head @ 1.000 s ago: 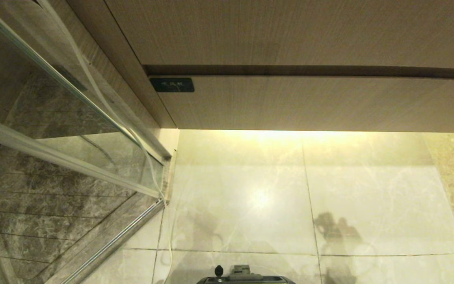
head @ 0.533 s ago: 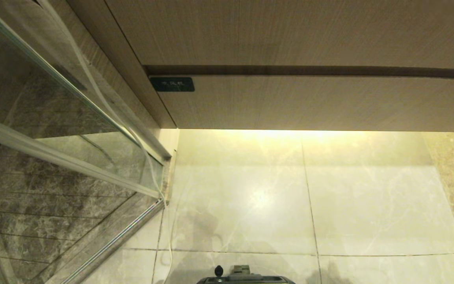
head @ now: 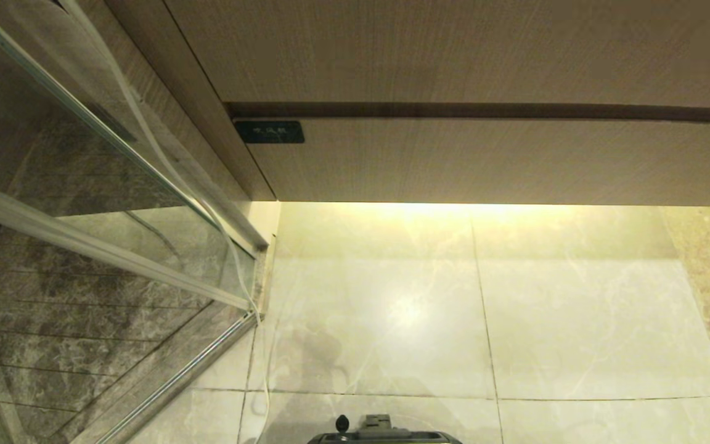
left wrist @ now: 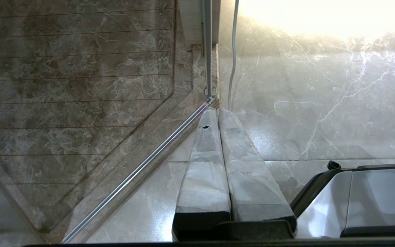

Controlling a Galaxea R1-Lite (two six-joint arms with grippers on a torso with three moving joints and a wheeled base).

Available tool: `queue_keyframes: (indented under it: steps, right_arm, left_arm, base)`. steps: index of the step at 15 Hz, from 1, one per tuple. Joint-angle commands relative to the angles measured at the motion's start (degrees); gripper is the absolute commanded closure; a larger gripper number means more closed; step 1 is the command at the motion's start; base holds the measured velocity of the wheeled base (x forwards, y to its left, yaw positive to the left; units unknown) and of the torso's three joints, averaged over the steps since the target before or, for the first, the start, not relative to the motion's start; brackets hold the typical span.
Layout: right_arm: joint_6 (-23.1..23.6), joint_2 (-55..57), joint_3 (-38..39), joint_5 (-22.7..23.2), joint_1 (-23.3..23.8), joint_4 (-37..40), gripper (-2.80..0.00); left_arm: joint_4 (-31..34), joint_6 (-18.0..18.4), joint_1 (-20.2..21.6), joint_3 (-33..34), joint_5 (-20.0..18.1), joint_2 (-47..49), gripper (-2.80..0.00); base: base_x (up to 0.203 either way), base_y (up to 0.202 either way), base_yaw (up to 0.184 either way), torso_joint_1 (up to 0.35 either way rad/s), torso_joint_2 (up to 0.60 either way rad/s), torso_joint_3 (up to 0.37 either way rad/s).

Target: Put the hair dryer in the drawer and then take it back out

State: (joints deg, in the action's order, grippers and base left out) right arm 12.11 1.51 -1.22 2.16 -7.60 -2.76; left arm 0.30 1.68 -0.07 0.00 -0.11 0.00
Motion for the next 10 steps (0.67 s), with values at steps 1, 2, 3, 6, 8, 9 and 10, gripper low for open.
queue_keyframes:
  steps: [1, 2, 3, 6, 8, 9, 10]
  right_arm:
    - [-5.3, -3.8, 2.6, -0.2, -0.6, -3.1, 0.00]
    - [-7.5, -3.8, 3.5, -0.6, -0.7, -3.8, 0.00]
    - [-7.8, -3.8, 3.5, -0.7, -0.7, -3.7, 0.00]
    - [-8.2, -3.8, 3.5, -0.7, -0.7, -3.6, 0.00]
    - [-8.3, -3.8, 3.5, -0.7, -0.7, -3.7, 0.00]
    - [-8.3, -3.8, 3.5, -0.7, -0.7, -3.7, 0.00]
    - [-8.3, -3.8, 3.5, -0.7, -0.7, -3.7, 0.00]
  left_arm:
    - [0.0, -0.1, 0.0, 0.1, 0.0, 0.0, 0.00]
    - [0.0, -0.2, 0.0, 0.1, 0.0, 0.0, 0.00]
    - [0.0, -0.3, 0.0, 0.0, 0.0, 0.0, 0.00]
    - [0.0, -0.3, 0.0, 0.1, 0.0, 0.0, 0.00]
    - [0.0, -0.3, 0.0, 0.1, 0.0, 0.0, 0.00]
    - [0.0, -0.3, 0.0, 0.1, 0.0, 0.0, 0.00]
    - [0.0, -0.3, 0.0, 0.1, 0.0, 0.0, 0.00]
  base:
    - [0.000, 0.000, 0.000, 0.000, 0.00, 0.000]
    - [0.000, 0.000, 0.000, 0.000, 0.00, 0.000]
    - [0.000, 0.000, 0.000, 0.000, 0.00, 0.000]
    - [0.000, 0.000, 0.000, 0.000, 0.00, 0.000]
    - [0.000, 0.000, 0.000, 0.000, 0.00, 0.000]
    - [0.000, 0.000, 0.000, 0.000, 0.00, 0.000]
    - [0.000, 0.000, 0.000, 0.000, 0.00, 0.000]
